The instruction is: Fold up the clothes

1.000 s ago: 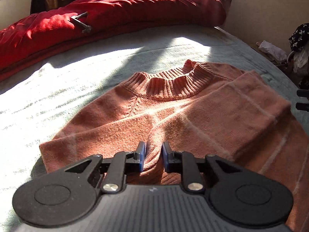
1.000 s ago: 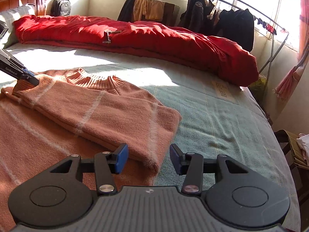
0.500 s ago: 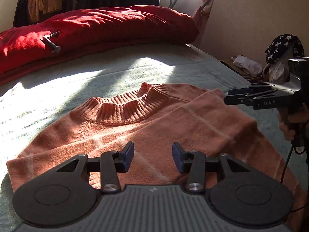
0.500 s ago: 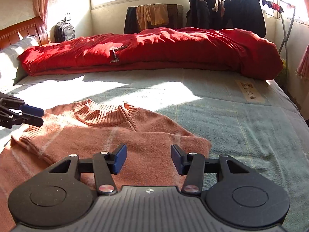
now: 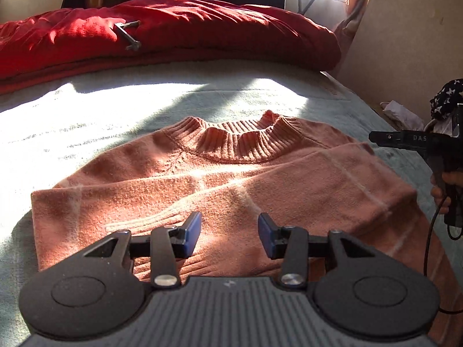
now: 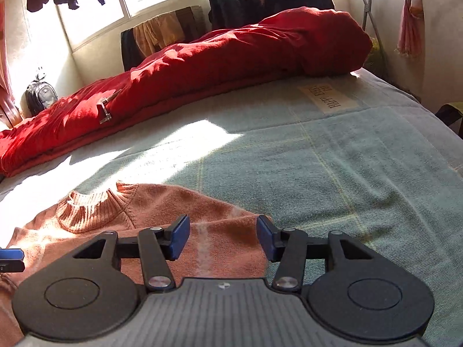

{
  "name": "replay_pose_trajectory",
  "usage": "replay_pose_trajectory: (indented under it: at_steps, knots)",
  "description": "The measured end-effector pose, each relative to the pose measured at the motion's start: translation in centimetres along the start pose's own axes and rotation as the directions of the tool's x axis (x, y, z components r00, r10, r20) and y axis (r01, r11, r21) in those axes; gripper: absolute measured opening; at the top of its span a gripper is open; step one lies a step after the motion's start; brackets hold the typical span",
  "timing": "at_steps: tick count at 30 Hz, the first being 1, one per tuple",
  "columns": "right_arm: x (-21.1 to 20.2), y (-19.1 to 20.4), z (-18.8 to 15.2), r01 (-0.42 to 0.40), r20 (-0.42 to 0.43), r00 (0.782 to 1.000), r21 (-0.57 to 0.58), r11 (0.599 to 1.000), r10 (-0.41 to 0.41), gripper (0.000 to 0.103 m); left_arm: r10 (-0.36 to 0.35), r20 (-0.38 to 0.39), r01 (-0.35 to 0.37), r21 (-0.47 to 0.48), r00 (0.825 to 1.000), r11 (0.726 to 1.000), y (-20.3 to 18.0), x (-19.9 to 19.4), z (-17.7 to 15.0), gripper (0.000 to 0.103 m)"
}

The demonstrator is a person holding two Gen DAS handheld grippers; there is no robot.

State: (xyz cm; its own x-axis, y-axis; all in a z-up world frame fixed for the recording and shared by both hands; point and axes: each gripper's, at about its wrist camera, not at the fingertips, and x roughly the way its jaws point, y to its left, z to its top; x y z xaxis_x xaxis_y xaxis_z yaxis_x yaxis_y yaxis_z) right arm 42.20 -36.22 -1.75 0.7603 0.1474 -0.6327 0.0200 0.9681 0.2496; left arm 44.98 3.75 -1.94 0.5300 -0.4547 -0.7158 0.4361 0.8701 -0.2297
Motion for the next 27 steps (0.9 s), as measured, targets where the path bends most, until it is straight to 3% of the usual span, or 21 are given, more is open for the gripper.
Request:
replay_pose_trajectory:
  at_steps: [7, 11, 14, 18, 21, 27]
  knots:
    - [1.7, 1.1, 0.0, 0.026, -0.074, 0.997, -0.011, 1.0, -0.027, 0.061, 0.027, 0.032, -0.027, 0.015, 0.999, 1.0, -0.6, -1.5, 0.0, 0.045]
    - [-1.7, 4.1, -0.3, -0.061, -0.046, 0.997, -0.097, 0.993, 0.057, 0.07, 0.021, 0.016, -0.022, 0.074, 1.0, 0.997, -1.2, -1.5, -0.5, 0.055]
    - [-2.7, 6.3, -1.3, -0.108, -0.068, 0.993, -0.179, 0.978, 0.097, 0.077, 0.024, 0.008, -0.024, 0.064, 1.0, 0.998, -0.5, 0.1, -1.3, 0.056]
    - [-0.7, 7.2, -3.3, -0.061, -0.137, 0.99, -0.207, 0.976, 0.033, 0.079, -0.005, 0.015, 0.005, -0.01, 1.0, 1.0, 0.6, 1.0, -0.1, 0.056]
    - [-1.2, 7.5, -3.4, -0.06, -0.117, 0.992, -0.202, 0.978, 0.037, 0.082, 0.005, 0.012, -0.005, -0.01, 1.0, 1.0, 0.5, 1.5, 0.6, 0.056]
    - [-3.7, 7.8, -3.1, -0.101, -0.07, 0.994, -0.201, 0.974, 0.088, 0.082, 0.061, 0.047, -0.066, 0.127, 0.997, 0.99, 0.7, -0.2, 1.7, 0.055]
